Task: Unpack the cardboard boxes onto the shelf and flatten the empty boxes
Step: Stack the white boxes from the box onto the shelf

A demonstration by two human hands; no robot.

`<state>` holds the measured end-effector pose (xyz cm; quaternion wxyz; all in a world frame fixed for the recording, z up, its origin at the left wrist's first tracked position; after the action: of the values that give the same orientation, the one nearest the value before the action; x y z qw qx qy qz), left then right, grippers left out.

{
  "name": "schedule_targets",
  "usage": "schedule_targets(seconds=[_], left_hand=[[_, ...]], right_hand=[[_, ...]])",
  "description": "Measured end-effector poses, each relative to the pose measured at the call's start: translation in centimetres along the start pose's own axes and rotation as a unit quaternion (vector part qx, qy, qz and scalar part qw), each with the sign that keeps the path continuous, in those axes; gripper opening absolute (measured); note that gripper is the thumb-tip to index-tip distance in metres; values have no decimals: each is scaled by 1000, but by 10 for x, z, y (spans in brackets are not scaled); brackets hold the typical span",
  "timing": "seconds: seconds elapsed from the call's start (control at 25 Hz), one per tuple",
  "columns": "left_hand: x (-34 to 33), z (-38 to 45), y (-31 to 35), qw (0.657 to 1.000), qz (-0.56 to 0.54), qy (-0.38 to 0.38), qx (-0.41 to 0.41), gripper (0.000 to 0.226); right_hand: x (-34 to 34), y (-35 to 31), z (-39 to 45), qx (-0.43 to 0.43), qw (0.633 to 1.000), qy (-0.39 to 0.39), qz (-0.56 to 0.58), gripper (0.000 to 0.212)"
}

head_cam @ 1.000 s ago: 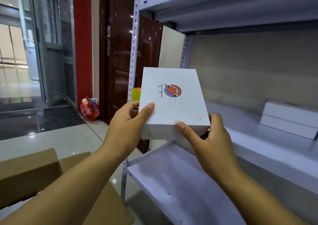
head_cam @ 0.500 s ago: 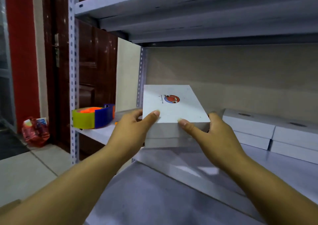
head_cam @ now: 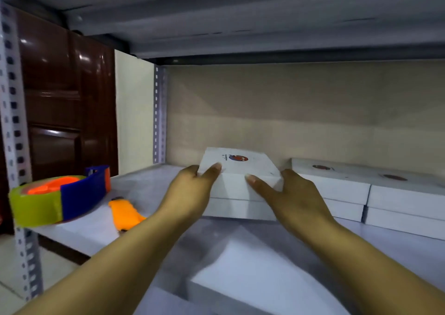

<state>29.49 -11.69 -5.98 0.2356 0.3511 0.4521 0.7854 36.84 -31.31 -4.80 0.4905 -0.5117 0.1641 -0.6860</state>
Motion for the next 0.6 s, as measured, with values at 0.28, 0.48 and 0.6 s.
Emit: schedule_targets(seconds=[0.28,0.48,0.6], left_hand=[[-28,43,-8,994,103,-18,6,40],[-47,57,-8,996,86,-13,-28,37],[-60,68,-4,995,92,-27,-37,34]], right_hand=[[-3,19,13,-3,992,14,-124,65],[2,19,12,29,986,46,-159,69],[3,17,13,73,974,61,-207,57]])
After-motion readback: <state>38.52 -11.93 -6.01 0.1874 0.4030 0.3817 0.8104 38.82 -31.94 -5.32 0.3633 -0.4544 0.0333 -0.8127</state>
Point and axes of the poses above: each hand's wrist, its own z-axis towards the middle knuckle, its own x-axis out of the back of the hand, y = z × x, the point moved 10 cm from there along z, towards the middle knuckle, and after that the axes turned 8 degrees about z, right-handed, at the moved point
